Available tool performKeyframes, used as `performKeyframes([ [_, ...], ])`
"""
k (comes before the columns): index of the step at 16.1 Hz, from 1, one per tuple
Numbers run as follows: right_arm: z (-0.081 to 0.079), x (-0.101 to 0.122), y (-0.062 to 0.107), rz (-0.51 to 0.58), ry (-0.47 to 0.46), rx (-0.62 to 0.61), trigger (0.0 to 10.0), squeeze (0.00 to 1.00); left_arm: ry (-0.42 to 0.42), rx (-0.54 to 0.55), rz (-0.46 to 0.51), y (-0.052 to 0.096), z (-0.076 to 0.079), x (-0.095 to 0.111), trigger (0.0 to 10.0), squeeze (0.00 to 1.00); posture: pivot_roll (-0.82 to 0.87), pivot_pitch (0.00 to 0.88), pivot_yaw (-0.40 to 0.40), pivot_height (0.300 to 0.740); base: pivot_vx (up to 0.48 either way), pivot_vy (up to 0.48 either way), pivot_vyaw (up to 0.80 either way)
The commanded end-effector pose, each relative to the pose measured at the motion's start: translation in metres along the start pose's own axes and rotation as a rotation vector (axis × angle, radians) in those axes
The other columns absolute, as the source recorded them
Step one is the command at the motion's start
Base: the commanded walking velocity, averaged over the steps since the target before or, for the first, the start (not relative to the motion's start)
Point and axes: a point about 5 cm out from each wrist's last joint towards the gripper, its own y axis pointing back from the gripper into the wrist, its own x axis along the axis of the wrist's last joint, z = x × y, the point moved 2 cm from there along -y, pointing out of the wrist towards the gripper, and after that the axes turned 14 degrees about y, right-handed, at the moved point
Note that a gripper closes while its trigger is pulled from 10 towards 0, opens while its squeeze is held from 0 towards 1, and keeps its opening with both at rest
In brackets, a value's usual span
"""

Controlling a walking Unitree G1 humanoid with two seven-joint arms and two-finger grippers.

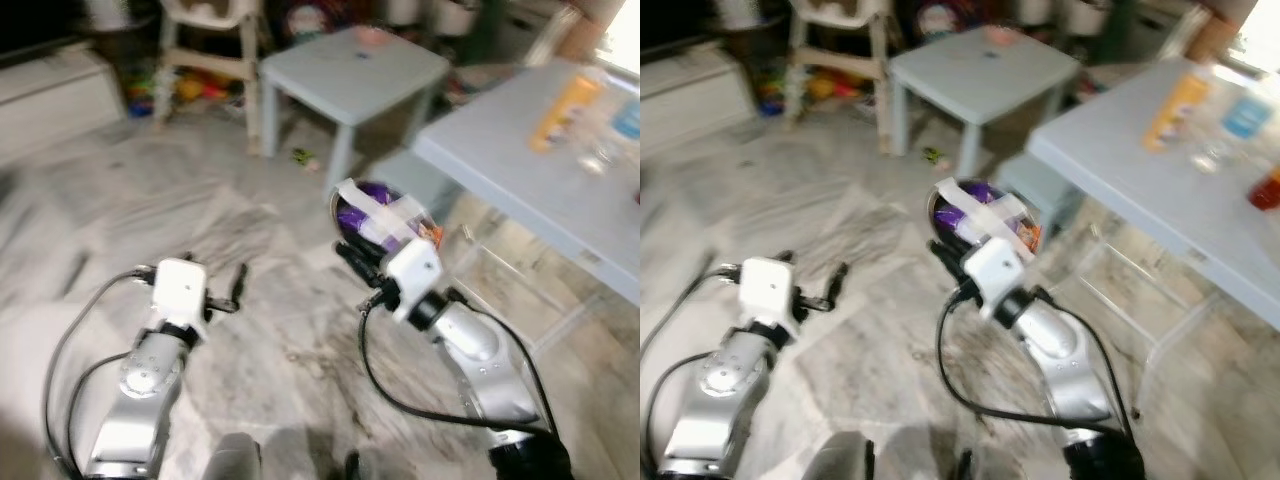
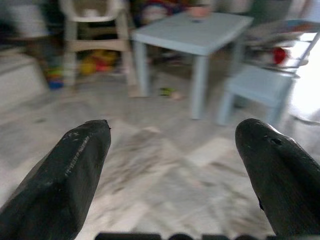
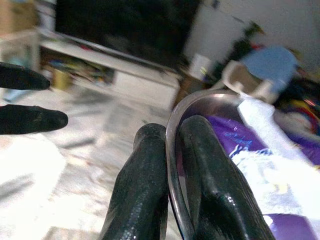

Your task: Restocking fridge

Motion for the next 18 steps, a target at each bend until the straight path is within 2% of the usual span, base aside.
performKeyframes([
  [1, 0.005, 0.004, 0.0, 0.016, 0.043, -0.003, 10.0, 0.0, -0.001, -0.023, -0.001, -0.002, 0.008, -0.002, 10.0, 0.0, 0.07, 0.054, -0.043, 0.74, 0.0, -0.319, 0.79],
  [9, 0.002, 0.006, -0.005, 0.031, 0.046, -0.003, 10.0, 0.0, -0.05, -0.042, 0.006, -0.003, 0.007, -0.001, 10.0, 0.0, 0.07, 0.069, -0.025, 0.74, 0.0, -0.425, 0.79],
  [12, 0.0, 0.002, -0.003, 0.022, 0.042, 0.005, 10.0, 0.0, -0.015, 0.003, -0.006, -0.001, 0.002, -0.005, 10.0, 0.0, 0.07, 0.064, -0.026, 0.74, 0.0, 0.0, 0.79],
  [15, 0.001, 0.0, 0.002, 0.015, 0.043, 0.009, 10.0, 0.0, -0.022, 0.022, 0.001, 0.001, -0.006, -0.004, 10.0, 0.0, 0.06, 0.055, -0.03, 0.74, 0.0, 0.0, 0.79],
  [18, 0.003, -0.002, 0.004, 0.011, 0.048, 0.007, 10.0, 0.0, -0.035, 0.094, 0.026, 0.003, -0.016, -0.003, 10.0, 0.0, 0.07, 0.051, -0.031, 0.74, 0.0, 0.0, 0.79],
])
